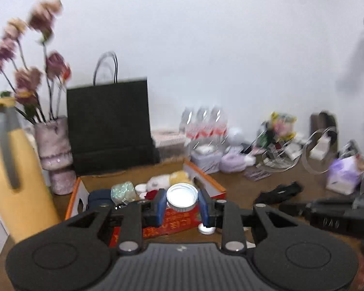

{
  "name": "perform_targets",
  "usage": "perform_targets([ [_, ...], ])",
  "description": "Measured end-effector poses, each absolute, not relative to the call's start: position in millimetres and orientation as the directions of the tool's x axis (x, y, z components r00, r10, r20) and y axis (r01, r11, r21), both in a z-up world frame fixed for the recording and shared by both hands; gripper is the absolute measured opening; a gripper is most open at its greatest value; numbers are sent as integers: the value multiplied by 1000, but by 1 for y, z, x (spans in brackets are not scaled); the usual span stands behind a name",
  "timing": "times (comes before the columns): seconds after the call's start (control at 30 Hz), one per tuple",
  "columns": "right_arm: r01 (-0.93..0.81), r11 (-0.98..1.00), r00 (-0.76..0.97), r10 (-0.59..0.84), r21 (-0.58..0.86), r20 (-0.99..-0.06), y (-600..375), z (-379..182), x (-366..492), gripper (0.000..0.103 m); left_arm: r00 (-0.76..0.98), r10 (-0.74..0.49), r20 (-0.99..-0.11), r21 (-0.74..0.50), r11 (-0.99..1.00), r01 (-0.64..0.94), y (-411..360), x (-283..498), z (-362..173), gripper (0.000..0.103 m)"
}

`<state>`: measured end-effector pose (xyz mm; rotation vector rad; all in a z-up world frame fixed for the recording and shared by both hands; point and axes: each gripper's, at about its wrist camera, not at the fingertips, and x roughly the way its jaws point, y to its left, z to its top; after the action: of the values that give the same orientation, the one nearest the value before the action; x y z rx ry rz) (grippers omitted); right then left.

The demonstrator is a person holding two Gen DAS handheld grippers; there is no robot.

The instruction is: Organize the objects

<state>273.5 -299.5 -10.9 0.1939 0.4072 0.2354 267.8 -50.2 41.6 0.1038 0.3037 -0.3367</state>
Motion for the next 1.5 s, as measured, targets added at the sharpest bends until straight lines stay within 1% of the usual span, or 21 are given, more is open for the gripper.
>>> perform_targets([
  [0.07, -216, 943, 885, 300, 255, -357, -297, -10, 239, 3, 891, -342, -300, 30, 930, 367, -45, 235, 41, 27],
  [0.1, -231, 940, 877, 313, 250, -364, -294, -12, 223, 3, 880, -357, -313, 21, 924, 382, -44, 221, 37, 27],
  [0.17, -241, 947, 865, 309, 213, -395, -286, -16, 196, 3, 866, -345, -363, 18, 926, 376, -42, 196, 28, 27],
  [0.27, -260, 951, 847, 307, 166, -434, -274, -24, 158, 3, 855, -312, -415, 15, 937, 349, -39, 156, 8, 27],
  [0.37, -284, 942, 822, 334, 177, -461, -268, -33, 128, 3, 828, -315, -463, -58, 943, 326, -28, 131, -8, 27],
  [0.43, -281, 942, 811, 336, 185, -479, -266, -37, 118, 3, 820, -302, -486, -54, 947, 317, -23, 128, -13, 27],
  [0.53, -275, 946, 810, 326, 175, -487, -262, -40, 117, 3, 842, -255, -476, -13, 959, 282, -16, 129, -11, 27],
  [0.6, -276, 950, 824, 313, 148, -471, -257, -36, 118, 3, 852, -257, -456, -17, 960, 280, -12, 133, -7, 27],
  [0.67, -288, 944, 827, 329, 159, -456, -256, -32, 121, 3, 856, -279, -435, -29, 955, 296, -9, 139, -3, 27],
  [0.73, -295, 945, 830, 328, 144, -451, -255, -28, 127, 3, 856, -305, -418, -32, 946, 321, -7, 157, 5, 27],
  [0.8, -301, 946, 842, 321, 116, -433, -254, -18, 140, 3, 863, -321, -391, -7, 938, 346, -6, 182, 17, 27],
  [0.9, -328, 941, 865, 336, 86, -372, -255, 7, 174, 3, 873, -340, -349, 30, 927, 374, -1, 233, 42, 27],
  [0.93, -334, 940, 873, 338, 75, -351, -256, 16, 190, 3, 876, -337, -344, 27, 929, 368, 1, 256, 50, 27],
  [1.03, -361, 930, 876, 363, 67, -319, -253, 38, 253, 3, 865, -340, -369, -14, 933, 361, 3, 326, 65, 27],
  [1.1, -372, 923, 863, 385, 104, -327, -249, 44, 306, 3, 860, -334, -386, -25, 935, 353, 1, 369, 63, 27],
  [1.17, -353, 926, 857, 376, 132, -353, -241, 40, 360, 3, 850, -328, -412, -43, 939, 342, -2, 408, 51, 27],
  [1.27, -322, 934, 845, 356, 152, -399, -227, 23, 422, 3, 813, -318, -488, -113, 947, 302, -5, 460, 20, 27],
  [1.37, -298, 938, 817, 348, 179, -460, -214, 0, 472, 4, 775, -296, -558, -137, 954, 266, -7, 493, -14, 26],
  [1.43, -273, 947, 806, 321, 169, -498, -210, -19, 491, 8, 730, -320, -604, -156, 946, 285, -7, 504, -30, 28],
  [1.47, -282, 946, 793, 325, 161, -515, -209, -27, 497, 11, 709, -316, -630, -138, 944, 299, -7, 507, -33, 28],
  [1.5, -282, 945, 788, 326, 165, -522, -209, -32, 501, 20, 715, -311, -626, -132, 946, 296, -3, 508, -33, 29],
])
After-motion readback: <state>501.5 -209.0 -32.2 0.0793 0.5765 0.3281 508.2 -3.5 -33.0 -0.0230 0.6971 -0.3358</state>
